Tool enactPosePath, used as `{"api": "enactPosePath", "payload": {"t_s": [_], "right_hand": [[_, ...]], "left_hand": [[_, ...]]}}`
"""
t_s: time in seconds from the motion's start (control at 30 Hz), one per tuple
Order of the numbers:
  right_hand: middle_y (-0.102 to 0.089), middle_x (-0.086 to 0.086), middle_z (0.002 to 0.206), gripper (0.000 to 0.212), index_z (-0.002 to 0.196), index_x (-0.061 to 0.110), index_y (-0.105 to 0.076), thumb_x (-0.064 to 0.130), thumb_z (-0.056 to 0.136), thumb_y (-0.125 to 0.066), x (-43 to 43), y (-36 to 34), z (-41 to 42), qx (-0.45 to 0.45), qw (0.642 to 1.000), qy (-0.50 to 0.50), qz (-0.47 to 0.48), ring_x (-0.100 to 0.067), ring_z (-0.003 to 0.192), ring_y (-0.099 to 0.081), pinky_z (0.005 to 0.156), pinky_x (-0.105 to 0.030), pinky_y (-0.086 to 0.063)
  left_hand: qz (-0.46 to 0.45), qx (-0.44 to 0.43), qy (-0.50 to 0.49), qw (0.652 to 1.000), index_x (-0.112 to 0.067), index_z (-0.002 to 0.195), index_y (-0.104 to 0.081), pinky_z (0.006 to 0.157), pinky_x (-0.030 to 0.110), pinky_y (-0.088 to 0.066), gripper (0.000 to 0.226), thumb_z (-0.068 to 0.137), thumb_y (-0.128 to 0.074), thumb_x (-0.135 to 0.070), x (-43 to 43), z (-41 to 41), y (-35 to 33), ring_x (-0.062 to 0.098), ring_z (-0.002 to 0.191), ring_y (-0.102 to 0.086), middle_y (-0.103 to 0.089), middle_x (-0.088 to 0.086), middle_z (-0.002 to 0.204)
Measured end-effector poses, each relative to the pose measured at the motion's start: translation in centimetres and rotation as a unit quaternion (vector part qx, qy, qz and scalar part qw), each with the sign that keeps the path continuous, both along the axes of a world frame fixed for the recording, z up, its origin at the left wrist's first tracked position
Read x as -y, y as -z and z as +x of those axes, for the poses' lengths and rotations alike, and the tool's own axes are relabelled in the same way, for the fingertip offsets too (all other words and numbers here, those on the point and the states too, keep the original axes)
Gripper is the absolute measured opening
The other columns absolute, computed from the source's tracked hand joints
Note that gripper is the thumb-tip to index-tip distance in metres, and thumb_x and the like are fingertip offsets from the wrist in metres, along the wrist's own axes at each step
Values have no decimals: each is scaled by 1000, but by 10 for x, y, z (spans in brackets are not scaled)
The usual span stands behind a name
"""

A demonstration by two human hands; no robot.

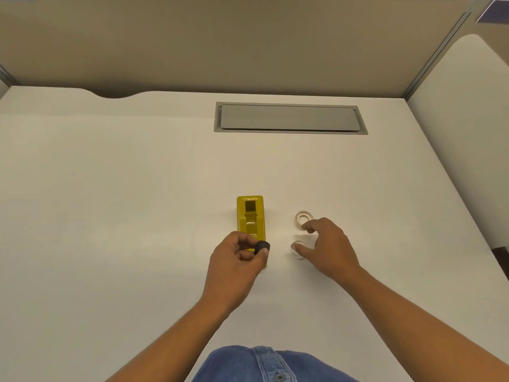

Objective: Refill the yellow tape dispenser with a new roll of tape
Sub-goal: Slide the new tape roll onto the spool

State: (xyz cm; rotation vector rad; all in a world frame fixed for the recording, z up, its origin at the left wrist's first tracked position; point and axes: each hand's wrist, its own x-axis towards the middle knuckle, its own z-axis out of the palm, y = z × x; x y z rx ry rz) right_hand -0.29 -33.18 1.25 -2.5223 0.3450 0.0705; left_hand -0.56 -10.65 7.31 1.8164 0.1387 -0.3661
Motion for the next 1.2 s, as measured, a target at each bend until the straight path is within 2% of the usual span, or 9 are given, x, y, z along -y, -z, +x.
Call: {"api": "enactPosePath", "payload": {"t_s": [0.1, 0.23, 0.3, 0.47, 0.77, 0.9, 0.97, 1.03, 1.2], "right_hand": [[-57, 11, 101, 42, 107, 27, -62, 38, 71, -79, 3, -4, 11, 17, 1000, -1, -6, -12, 76, -55, 71, -29, -45], [-55, 9, 104, 40, 106, 29, -60, 34, 71, -80, 6, -6, 25, 15, 1000, 2, -8, -15, 84, -57, 72, -33, -49], [-54, 7, 110, 47, 111, 27, -58, 35, 70, -80, 9, -3, 31, 2, 1000, 1, -11, -16, 90, -58, 73, -33, -48], [-50, 3, 122, 60, 124, 23, -55, 37, 71, -79, 12, 9, 42, -29, 1000, 3, -12, -20, 96, -59, 75, -27, -41], [-55, 0, 114, 46, 117, 21, -61, 26, 73, -75, 12, 7, 48, -33, 999, 24, 16, -21, 99, -60, 81, -30, -46], [-59, 12, 105, 42, 106, 32, -62, 34, 68, -79, -7, -29, 39, 41, 993, 37, 102, -5, 75, -62, 67, -20, -48], [-60, 18, 105, 40, 104, 38, -61, 36, 67, -78, -22, -56, 29, 84, 983, 21, 163, -5, 73, -63, 57, -14, -45], [-61, 19, 107, 39, 103, 40, -61, 36, 67, -77, -36, -82, 16, 113, 972, -6, 206, -8, 74, -65, 52, -16, -47], [-62, 11, 112, 42, 107, 35, -63, 30, 68, -79, -57, -123, -15, 140, 953, -57, 261, -18, 75, -65, 54, -22, -53]], "left_hand": [[-14, 1, -4, 1000, -27, 90, -63, 58, 14, -52, 21, 79, -75, -14, 0, 6, -2, 5, 68, -64, -70, -3, 82], [-15, 1, -1, 1000, -31, 91, -66, 64, 20, -57, 22, 80, -73, -12, 1, 15, -4, 9, 80, -66, -70, -8, 92], [-18, -2, -6, 1000, -31, 91, -67, 66, 22, -58, 22, 80, -72, -12, 1, 18, -4, 9, 83, -67, -70, -9, 93], [-33, -15, -21, 999, -31, 92, -70, 60, 12, -52, 22, 82, -69, -11, -2, 24, -4, 5, 84, -66, -72, -11, 93], [-42, -44, -36, 997, -33, 94, -72, 65, 16, -54, 22, 85, -66, -13, -4, 28, -4, 9, 90, -68, -74, -11, 95], [-64, -38, -49, 996, -32, 92, -72, 68, 25, -55, 19, 85, -68, -15, -4, 27, -17, 11, 89, -70, -75, -9, 91], [-82, -22, -56, 995, -30, 92, -72, 65, 24, -54, 18, 85, -68, -13, -5, 26, -28, 11, 87, -70, -76, -9, 88], [-108, -10, -56, 993, -27, 92, -72, 62, 21, -53, 19, 85, -66, -10, -7, 22, -41, 13, 85, -72, -76, -8, 88], [-160, 37, -43, 986, -28, 85, -74, 59, 16, -52, 30, 85, -65, 0, -18, 8, -69, 15, 73, -72, -77, -1, 84]]}}
